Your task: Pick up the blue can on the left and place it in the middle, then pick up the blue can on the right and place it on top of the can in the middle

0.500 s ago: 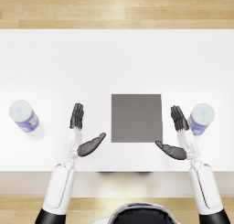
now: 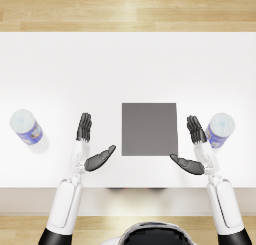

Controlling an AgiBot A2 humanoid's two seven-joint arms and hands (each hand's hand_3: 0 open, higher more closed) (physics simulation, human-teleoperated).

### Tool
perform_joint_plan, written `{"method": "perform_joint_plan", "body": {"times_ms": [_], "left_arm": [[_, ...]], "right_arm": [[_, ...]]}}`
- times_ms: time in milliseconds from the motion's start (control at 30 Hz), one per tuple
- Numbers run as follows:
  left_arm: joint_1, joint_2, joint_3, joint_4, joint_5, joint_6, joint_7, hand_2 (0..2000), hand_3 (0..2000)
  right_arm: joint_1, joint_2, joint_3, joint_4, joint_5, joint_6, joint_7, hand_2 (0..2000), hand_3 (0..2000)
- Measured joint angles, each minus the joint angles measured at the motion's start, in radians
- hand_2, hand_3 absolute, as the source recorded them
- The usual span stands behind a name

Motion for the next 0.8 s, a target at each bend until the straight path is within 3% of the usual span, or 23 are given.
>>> {"method": "perform_joint_plan", "body": {"times_ms": [233, 367, 633, 800], "left_arm": [[0.0, 0.0, 0.0, 0.0, 0.0, 0.0, 0.0, 0, 0], [-0.003, 0.012, -0.007, 0.006, 0.0, -0.074, -0.074, 0, 0], [0.034, 0.034, -0.221, 0.009, 0.356, -0.099, -0.099, 0, 0], [0.05, 0.031, -0.365, 0.015, 0.448, -0.101, -0.1, 0, 0]], "right_arm": [[0.0, 0.0, 0.0, 0.0, 0.0, 0.0, 0.0, 0, 0], [-0.003, -0.012, -0.006, 0.003, 0.0, -0.073, 0.074, 0, 0], [0.02, -0.035, -0.199, 0.034, 0.344, -0.098, 0.099, 0, 0], [0.022, -0.042, -0.299, 0.046, 0.409, -0.099, 0.101, 0, 0]]}}
